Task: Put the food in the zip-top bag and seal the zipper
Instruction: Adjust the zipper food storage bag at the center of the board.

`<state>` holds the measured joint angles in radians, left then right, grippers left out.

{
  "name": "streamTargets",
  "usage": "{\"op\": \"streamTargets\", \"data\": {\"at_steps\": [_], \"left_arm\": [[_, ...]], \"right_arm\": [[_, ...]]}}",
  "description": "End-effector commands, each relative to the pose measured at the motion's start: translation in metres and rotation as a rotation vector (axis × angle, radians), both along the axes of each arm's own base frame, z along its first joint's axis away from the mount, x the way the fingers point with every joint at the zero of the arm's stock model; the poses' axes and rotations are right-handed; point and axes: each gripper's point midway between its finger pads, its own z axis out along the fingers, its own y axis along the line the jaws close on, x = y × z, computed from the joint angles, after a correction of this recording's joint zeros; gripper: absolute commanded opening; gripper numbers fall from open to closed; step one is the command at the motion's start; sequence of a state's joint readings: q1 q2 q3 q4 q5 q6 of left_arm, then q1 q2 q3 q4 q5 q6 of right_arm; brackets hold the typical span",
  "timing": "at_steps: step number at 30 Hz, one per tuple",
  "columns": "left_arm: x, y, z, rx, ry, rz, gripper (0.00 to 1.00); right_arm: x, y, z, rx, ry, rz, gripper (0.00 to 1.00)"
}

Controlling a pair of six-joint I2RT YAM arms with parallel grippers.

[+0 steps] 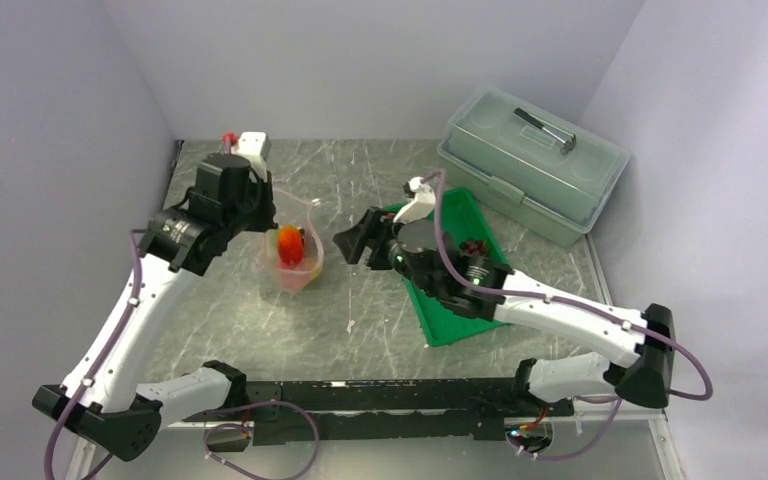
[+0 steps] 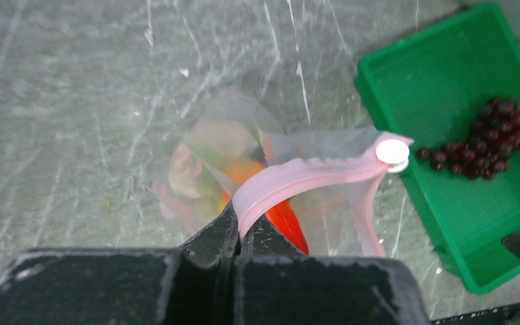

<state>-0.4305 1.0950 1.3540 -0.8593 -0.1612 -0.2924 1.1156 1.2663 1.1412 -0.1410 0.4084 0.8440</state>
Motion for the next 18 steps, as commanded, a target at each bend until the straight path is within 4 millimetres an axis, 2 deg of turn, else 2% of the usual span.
{"op": "streamTargets", "data": {"at_steps": [1,3,5,6,7,9,11,14,16,18], "left_arm": [[0.002,0.014,0.069,-0.024,-0.131,0.075,0.00],[0.000,0.015,0.083,-0.042,-0.142,0.087,0.00],[0.000,0.017,0.078,-0.043,-0.116,0.114,0.00],[0.001,0.017,0.068,-0.041,-0.093,0.127,0.00],[0.002,0.017,0.057,-0.042,-0.072,0.136,0.00],[0.004,0.014,0.018,-0.031,0.001,0.154,0.00],[0.005,0.015,-0.038,0.006,0.109,0.191,0.00],[0.001,0.009,-0.096,0.007,0.247,0.215,0.00],[-0.001,0.001,-0.114,-0.016,0.300,0.210,0.00],[0.003,-0.006,-0.107,-0.047,0.292,0.186,0.00]], "right_arm": [[0.000,-0.034,0.002,-0.024,-0.039,-0.080,0.74],[-0.002,-0.043,0.002,-0.022,-0.042,-0.094,0.74],[-0.004,-0.050,0.000,-0.020,-0.043,-0.101,0.74],[-0.005,-0.052,0.000,-0.018,-0.043,-0.104,0.74],[-0.006,-0.055,-0.002,-0.020,-0.041,-0.107,0.74],[-0.007,-0.060,-0.007,-0.020,-0.038,-0.114,0.74],[-0.008,-0.063,-0.012,-0.022,-0.032,-0.117,0.74],[-0.010,-0.066,-0.017,-0.030,-0.025,-0.118,0.74],[-0.011,-0.069,-0.019,-0.039,-0.024,-0.121,0.75],[-0.011,-0.074,-0.020,-0.054,-0.026,-0.132,0.75]]}}
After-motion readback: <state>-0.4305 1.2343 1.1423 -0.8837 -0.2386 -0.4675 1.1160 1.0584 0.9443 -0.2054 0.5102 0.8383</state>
